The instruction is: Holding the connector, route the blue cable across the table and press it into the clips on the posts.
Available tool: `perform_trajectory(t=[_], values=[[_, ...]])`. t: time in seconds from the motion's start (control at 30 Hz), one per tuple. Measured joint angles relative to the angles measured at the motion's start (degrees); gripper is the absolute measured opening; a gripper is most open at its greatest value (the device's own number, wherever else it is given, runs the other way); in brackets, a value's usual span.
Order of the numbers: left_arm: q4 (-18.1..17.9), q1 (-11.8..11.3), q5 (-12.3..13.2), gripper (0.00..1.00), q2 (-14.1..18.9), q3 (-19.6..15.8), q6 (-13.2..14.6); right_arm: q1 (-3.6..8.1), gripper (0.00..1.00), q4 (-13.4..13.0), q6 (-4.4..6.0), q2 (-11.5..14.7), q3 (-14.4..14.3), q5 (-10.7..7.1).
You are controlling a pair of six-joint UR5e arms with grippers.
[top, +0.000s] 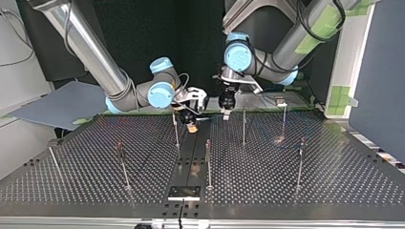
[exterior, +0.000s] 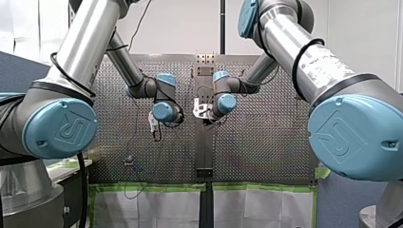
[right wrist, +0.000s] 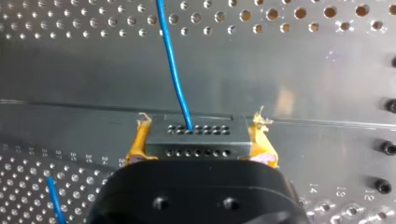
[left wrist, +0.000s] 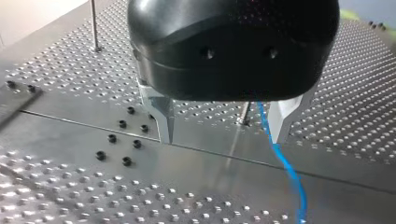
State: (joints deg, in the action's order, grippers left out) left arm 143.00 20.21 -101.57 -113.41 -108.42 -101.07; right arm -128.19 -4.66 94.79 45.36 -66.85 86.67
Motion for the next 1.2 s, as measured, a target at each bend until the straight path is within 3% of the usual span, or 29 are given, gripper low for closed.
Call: perform_trajectory(t=[0.37,0.8,1.17,1.2], values=[[-1.1,-0.3,-1.1,1.0,-5.1,1.8,-0.1,0.13,0.0,-0.1,0.06,0.5,0.0,-0.09],[2.1,-0.8,-1.4,1.0,-7.5,7.2,0.1,0.05,0.0,-0.1,0.06,0.6,0.0,-0.09],[3.0,-0.3,-1.7,1.0,-9.5,8.0,1.7,0.13,0.0,-0.1,0.06,0.9,0.0,-0.2],[2.9,-0.2,-1.7,0.82,-9.5,8.0,1.8,0.09,0.0,-0.1,0.06,0.9,0.0,-0.2]])
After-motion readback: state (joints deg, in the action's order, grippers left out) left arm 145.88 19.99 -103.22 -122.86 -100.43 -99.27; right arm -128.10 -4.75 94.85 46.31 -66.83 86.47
